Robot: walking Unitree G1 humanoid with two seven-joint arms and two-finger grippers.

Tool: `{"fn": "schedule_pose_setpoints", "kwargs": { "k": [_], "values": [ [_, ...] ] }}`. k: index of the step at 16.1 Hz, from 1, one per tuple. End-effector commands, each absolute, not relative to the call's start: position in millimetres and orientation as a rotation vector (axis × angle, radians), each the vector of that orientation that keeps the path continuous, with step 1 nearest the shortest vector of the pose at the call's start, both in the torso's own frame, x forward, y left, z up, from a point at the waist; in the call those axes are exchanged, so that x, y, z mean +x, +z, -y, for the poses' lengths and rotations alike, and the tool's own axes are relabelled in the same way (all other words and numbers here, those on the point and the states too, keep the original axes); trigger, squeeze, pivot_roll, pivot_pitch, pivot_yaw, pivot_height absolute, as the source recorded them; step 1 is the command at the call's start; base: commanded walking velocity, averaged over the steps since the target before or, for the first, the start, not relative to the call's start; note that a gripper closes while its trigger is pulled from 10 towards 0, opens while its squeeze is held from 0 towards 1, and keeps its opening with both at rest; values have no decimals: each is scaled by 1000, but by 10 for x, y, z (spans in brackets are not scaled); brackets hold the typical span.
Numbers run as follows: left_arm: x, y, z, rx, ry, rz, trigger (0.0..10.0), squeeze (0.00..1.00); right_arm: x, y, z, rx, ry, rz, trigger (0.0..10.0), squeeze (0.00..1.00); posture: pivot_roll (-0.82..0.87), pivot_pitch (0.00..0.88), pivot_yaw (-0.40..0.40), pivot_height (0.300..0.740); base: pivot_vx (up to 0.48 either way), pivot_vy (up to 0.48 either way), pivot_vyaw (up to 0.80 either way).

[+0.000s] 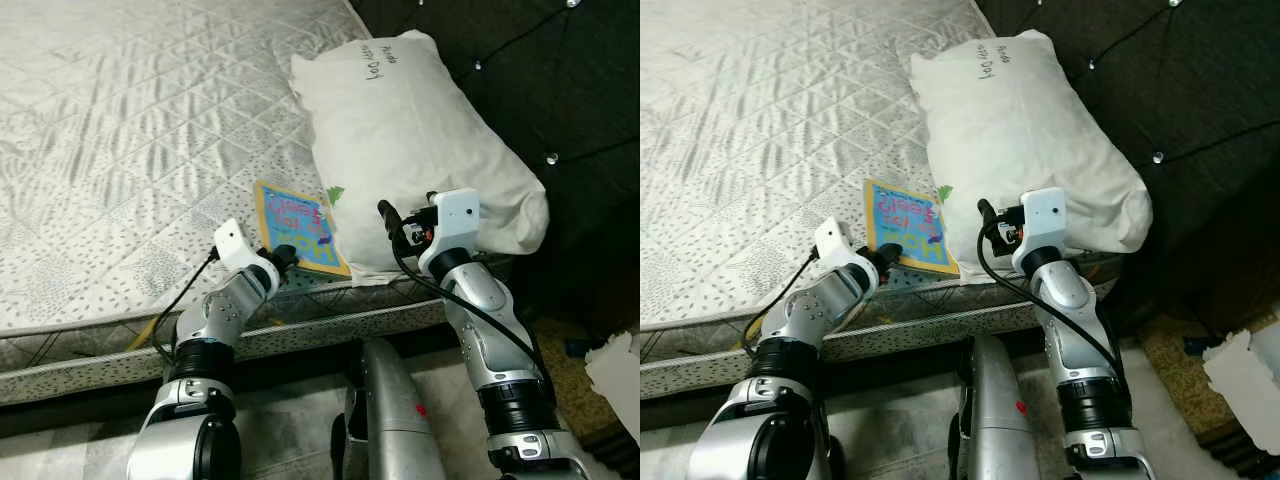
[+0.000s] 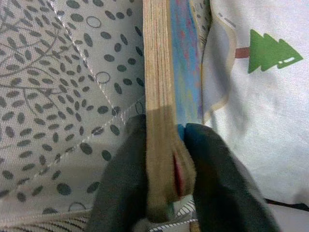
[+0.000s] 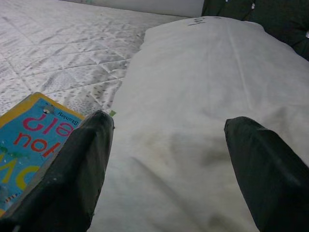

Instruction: Clean up the room

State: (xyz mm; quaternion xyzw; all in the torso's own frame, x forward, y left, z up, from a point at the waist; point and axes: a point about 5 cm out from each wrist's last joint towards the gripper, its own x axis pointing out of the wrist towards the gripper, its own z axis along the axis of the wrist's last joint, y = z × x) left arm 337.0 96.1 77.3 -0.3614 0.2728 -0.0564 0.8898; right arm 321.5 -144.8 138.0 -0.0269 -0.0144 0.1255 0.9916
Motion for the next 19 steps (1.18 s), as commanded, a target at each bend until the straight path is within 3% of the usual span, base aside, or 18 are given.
{"fn": "schedule_pose_setpoints", "kwargs": {
  "k": [1, 6, 19],
  "values": [
    [3398, 799, -942, -731, -129, -566, 10000, 1000, 3231, 1400, 1454, -52, 246, 36, 10000, 0, -172, 82, -85, 514, 0, 0, 0],
    [3465, 831, -1177, -656, -86, -533, 10000, 1000, 3253, 1398, 1414, -45, 253, 43, 10000, 0, -156, 70, -81, 514, 0, 0, 0],
    [3394, 825, -1327, -548, -32, -520, 10000, 1000, 3378, 1390, 1214, 6, 261, 73, 10000, 0, -79, 2, -45, 514, 0, 0, 0]
  ]
}}
